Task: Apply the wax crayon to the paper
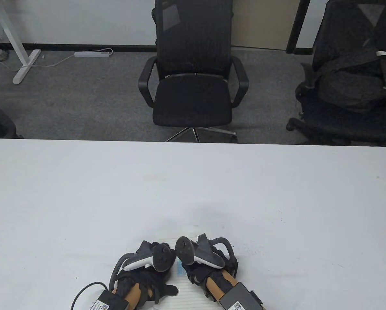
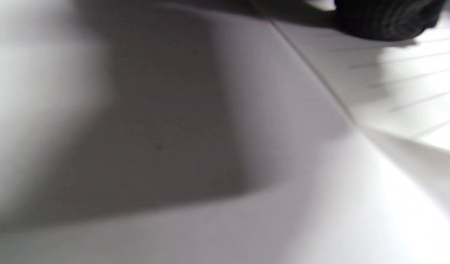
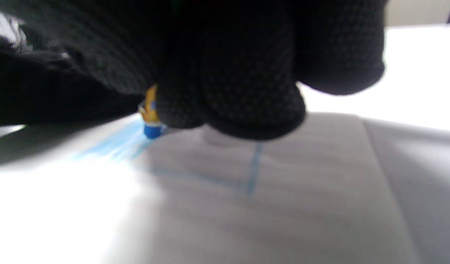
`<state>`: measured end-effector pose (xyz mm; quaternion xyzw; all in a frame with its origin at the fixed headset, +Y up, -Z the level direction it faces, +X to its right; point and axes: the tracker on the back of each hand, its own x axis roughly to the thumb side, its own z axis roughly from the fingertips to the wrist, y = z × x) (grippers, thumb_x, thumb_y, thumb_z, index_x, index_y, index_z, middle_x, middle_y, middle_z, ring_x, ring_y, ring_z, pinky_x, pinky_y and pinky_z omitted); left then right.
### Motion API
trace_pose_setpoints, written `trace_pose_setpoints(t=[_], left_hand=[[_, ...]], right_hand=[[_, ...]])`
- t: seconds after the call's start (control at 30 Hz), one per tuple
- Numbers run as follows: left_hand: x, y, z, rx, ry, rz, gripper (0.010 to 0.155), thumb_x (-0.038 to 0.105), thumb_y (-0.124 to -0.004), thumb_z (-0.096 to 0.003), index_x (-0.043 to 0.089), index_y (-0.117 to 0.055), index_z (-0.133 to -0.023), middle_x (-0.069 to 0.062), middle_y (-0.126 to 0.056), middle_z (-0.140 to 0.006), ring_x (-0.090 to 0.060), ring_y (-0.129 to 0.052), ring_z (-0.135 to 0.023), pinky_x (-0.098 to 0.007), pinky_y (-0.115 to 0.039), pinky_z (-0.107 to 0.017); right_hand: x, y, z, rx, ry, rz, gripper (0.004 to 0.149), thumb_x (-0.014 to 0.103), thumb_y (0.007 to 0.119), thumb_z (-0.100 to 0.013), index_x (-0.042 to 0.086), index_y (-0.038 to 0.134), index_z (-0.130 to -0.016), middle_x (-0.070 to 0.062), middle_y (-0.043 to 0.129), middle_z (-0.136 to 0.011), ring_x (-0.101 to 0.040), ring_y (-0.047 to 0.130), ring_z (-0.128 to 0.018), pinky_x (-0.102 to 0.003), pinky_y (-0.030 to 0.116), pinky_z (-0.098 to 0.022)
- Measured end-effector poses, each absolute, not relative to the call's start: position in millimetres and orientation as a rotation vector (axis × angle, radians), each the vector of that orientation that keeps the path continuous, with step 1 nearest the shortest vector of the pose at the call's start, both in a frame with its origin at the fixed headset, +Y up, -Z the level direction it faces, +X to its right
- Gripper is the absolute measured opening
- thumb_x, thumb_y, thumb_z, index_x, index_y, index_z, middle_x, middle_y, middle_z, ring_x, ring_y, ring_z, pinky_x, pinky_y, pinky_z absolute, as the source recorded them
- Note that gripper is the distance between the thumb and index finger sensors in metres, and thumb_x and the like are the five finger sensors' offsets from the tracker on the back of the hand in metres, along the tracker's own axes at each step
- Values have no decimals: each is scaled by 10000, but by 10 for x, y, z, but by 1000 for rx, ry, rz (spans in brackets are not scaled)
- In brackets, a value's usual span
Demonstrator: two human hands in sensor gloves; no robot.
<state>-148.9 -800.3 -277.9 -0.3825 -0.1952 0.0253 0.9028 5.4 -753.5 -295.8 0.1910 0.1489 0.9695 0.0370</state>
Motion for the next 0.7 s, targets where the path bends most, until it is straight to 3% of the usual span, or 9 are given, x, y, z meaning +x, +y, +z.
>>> trace_pose_setpoints(t=[0.2, 0.3, 0.4, 0.57, 0.7], left_hand=[[-1488, -8005, -2781, -792, -404, 52, 1042, 771, -691, -394, 372, 17, -1047, 69, 144, -1059, -257, 88, -1048, -629, -102, -732], [-1488, -8005, -2781, -791, -404, 53, 1044, 771, -692, -393, 372, 16, -1048, 70, 124, -1062, -257, 88, -1048, -629, -102, -732], [-1488, -8005, -2780, -792, -404, 53, 1043, 771, -692, -394, 372, 17, -1047, 70, 144, -1059, -256, 88, -1048, -629, -102, -732], [-1489, -8005, -2781, -793, -405, 53, 1043, 771, -691, -394, 371, 17, -1047, 69, 145, -1059, -257, 89, -1047, -629, -101, -732], [-1489, -8005, -2781, -792, -404, 54, 1043, 770, -692, -394, 372, 18, -1047, 70, 144, -1059, -256, 90, -1047, -629, -100, -731]], right_hand=[[45, -7562, -2953, 475, 92, 3058, 407, 387, 842, -364, 279, 880, -755, -26, 995, -587, -156, 1021, -356, -390, 900, -383], [54, -7562, -2958, 479, 135, 3035, 405, 382, 844, -364, 270, 882, -752, -32, 995, -583, -160, 1020, -353, -394, 898, -381], [49, -7524, -2967, 522, 423, 3021, 404, 383, 840, -374, 272, 876, -761, -32, 989, -595, -162, 1015, -372, -402, 887, -401], [65, -7583, -2961, 418, 80, 3044, 408, 389, 841, -366, 281, 879, -758, -25, 995, -587, -157, 1022, -355, -390, 900, -380], [66, -7546, -2978, 499, 260, 3027, 406, 384, 843, -366, 270, 881, -754, -31, 996, -581, -162, 1020, -353, -396, 897, -380]])
